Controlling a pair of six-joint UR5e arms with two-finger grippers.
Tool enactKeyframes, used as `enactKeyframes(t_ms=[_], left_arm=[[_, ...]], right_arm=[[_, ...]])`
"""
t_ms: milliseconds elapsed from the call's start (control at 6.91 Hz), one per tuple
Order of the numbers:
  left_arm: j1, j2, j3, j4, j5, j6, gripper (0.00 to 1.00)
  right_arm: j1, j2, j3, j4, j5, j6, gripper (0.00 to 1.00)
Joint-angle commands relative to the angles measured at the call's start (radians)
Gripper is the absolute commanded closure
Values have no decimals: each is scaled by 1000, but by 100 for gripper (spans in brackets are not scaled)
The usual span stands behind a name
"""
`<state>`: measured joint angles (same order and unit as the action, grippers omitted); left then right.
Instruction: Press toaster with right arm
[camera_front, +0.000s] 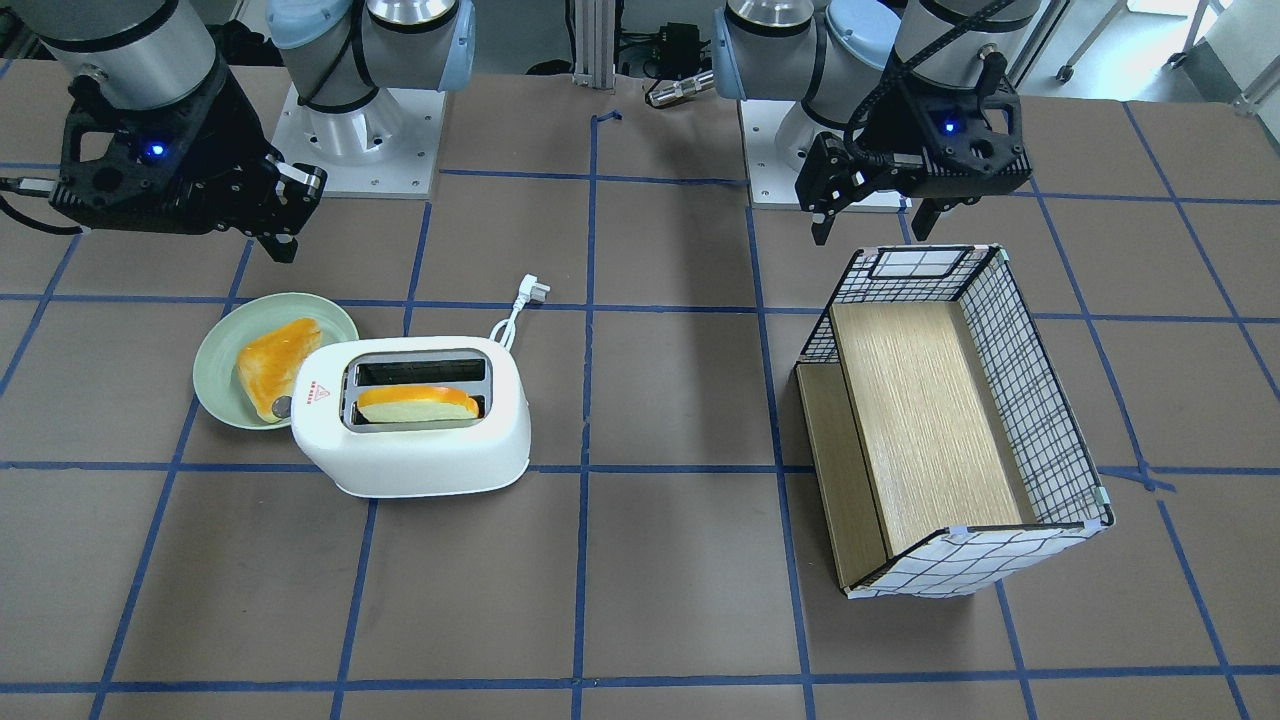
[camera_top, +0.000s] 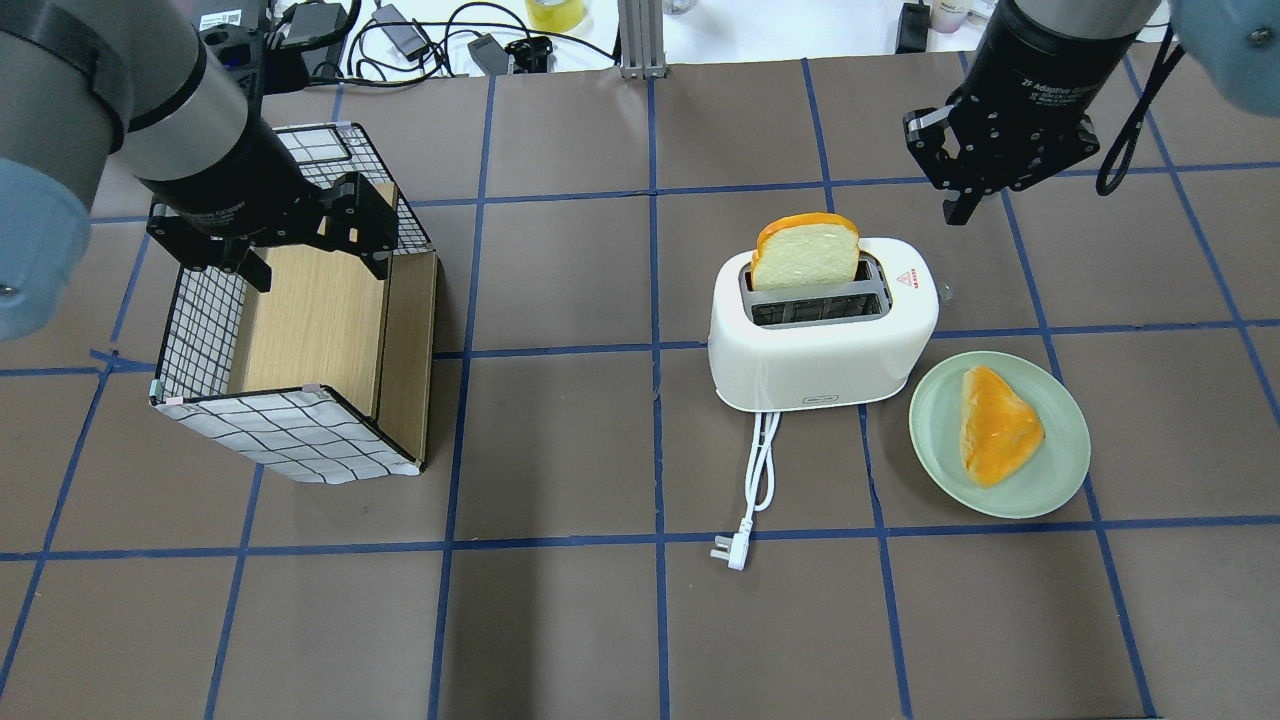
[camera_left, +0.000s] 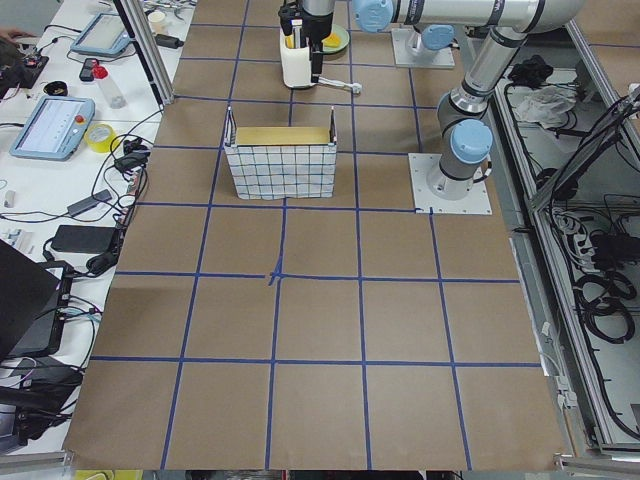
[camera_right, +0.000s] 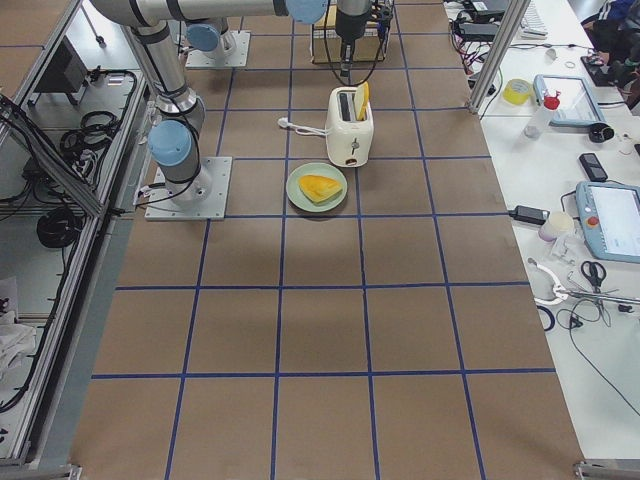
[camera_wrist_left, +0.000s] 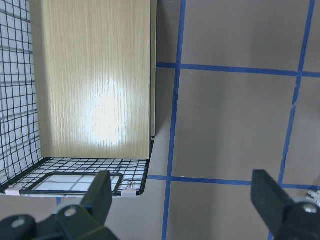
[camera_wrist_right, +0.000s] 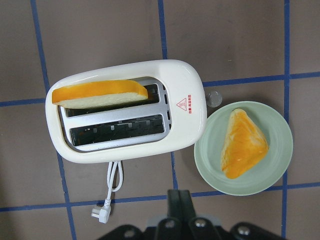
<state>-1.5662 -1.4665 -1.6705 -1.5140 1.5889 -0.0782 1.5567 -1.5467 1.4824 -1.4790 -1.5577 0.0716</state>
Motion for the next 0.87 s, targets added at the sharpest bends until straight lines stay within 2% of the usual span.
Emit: enactKeyframes(t_ms=[0, 289, 434, 579, 724], left_arm=[[0, 0, 0, 0, 0, 0, 0], [0, 0, 0, 0, 0, 0, 0], [0, 0, 0, 0, 0, 0, 0], [0, 0, 0, 0, 0, 0, 0], [0, 0, 0, 0, 0, 0, 0]], right_arm=[[32, 2, 1, -42, -10, 20, 100], [57, 11, 3, -86, -18, 34, 100], [57, 13, 3, -102, -15, 34, 89], [57, 13, 4, -109, -16, 33, 55], [57, 13, 9, -124, -16, 33, 25]])
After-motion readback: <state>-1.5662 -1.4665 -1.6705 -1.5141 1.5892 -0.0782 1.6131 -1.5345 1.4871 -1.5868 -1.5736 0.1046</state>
